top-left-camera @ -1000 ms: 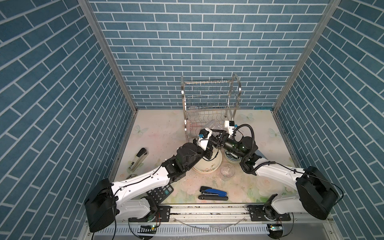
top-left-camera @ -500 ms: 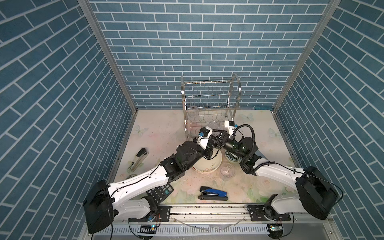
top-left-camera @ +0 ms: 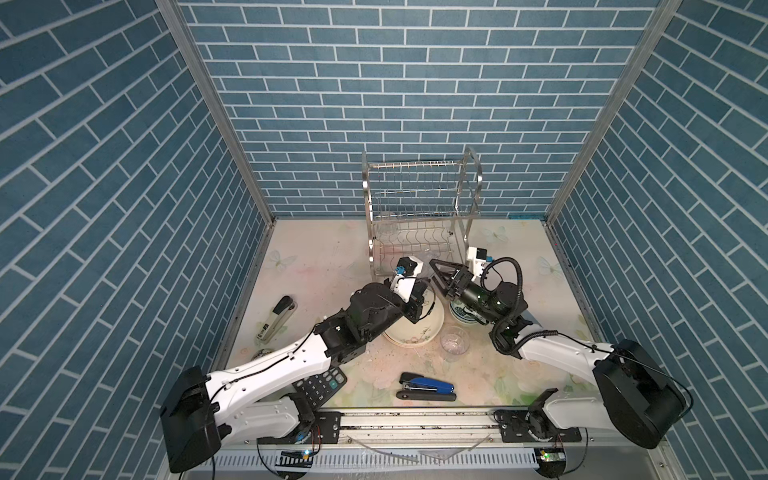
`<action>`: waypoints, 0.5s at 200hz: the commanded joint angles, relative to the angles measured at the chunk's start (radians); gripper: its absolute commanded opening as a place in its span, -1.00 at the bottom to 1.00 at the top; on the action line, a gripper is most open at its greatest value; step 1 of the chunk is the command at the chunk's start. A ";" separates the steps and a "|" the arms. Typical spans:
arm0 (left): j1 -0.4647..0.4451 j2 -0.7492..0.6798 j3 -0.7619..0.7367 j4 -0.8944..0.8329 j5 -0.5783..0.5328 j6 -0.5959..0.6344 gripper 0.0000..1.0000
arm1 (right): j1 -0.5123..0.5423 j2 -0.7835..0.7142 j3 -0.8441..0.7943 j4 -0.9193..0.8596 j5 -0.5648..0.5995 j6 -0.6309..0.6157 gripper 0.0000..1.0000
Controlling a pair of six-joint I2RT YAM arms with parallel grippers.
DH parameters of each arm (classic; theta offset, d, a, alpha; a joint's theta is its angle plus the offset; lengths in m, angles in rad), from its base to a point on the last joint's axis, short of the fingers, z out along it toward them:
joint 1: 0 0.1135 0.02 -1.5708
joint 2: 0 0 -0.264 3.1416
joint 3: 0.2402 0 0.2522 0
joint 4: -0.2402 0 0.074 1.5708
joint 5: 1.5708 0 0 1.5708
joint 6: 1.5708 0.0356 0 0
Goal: Unload the mixed dishes from the dish rack
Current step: 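Open the right gripper and draw it back while the left gripper holds the cup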
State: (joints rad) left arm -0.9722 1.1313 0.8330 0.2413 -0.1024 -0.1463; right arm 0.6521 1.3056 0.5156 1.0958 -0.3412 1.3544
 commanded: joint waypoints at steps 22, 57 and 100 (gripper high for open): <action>-0.005 -0.065 0.048 -0.083 0.018 0.007 -1.00 | -0.026 -0.159 -0.034 -0.156 0.054 -0.122 0.98; -0.004 -0.104 0.108 -0.284 0.010 0.013 -1.00 | -0.027 -0.362 0.005 -0.564 0.158 -0.329 0.99; -0.004 -0.147 0.174 -0.533 -0.023 0.020 -1.00 | -0.026 -0.503 0.058 -0.863 0.292 -0.487 0.98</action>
State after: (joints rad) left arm -0.9722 1.0088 0.9470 -0.1249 -0.0994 -0.1410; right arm 0.6281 0.8474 0.5049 0.4820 -0.1570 1.0176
